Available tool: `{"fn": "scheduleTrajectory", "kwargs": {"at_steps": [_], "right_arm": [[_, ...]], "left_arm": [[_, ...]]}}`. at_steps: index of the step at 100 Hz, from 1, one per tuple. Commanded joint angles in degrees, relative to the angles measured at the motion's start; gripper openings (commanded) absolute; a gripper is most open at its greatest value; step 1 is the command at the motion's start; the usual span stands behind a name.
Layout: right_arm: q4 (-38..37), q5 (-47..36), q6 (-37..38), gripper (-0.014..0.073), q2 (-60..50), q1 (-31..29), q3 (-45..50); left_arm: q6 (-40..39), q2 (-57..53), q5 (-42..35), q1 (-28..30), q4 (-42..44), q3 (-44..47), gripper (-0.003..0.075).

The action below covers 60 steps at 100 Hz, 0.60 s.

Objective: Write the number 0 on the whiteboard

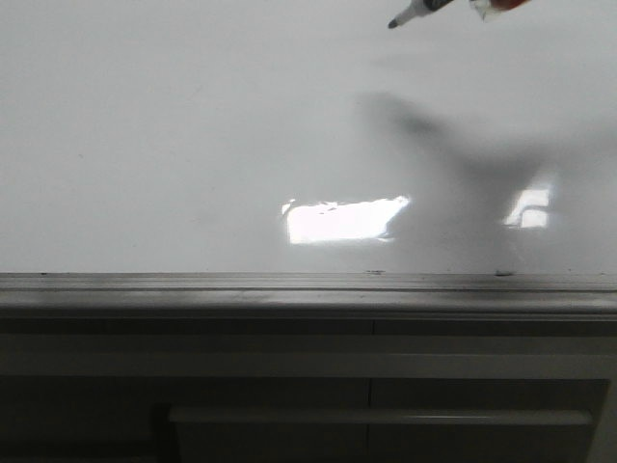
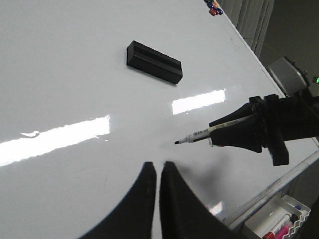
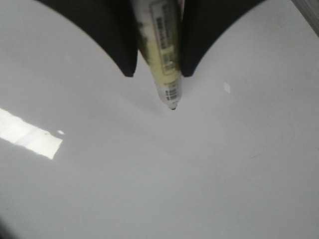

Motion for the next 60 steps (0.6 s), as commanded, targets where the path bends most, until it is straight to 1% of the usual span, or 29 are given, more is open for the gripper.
{"fn": "scheduleTrajectory", "kwargs": {"at_steps": [1, 30, 60], "right_arm": [[-0.48, -5.91, 0.08, -0.0046, 1.48, -0.41, -1.62], [-0.48, -5.91, 0.08, -0.0047, 5.42, -0.41, -1.75], [-0.25, 1.84, 0.08, -0.0047, 7.51, -0.3, -4.26]], "left_arm": [[-0.69, 0.47, -4.8, 0.02, -1.03, -1.39, -0.002], [-0.69, 0.47, -4.36, 0.02, -1.03, -1.39, -0.002], [-0.69, 0.47, -4.36, 0.02, -1.03, -1.39, -0.002]]}}
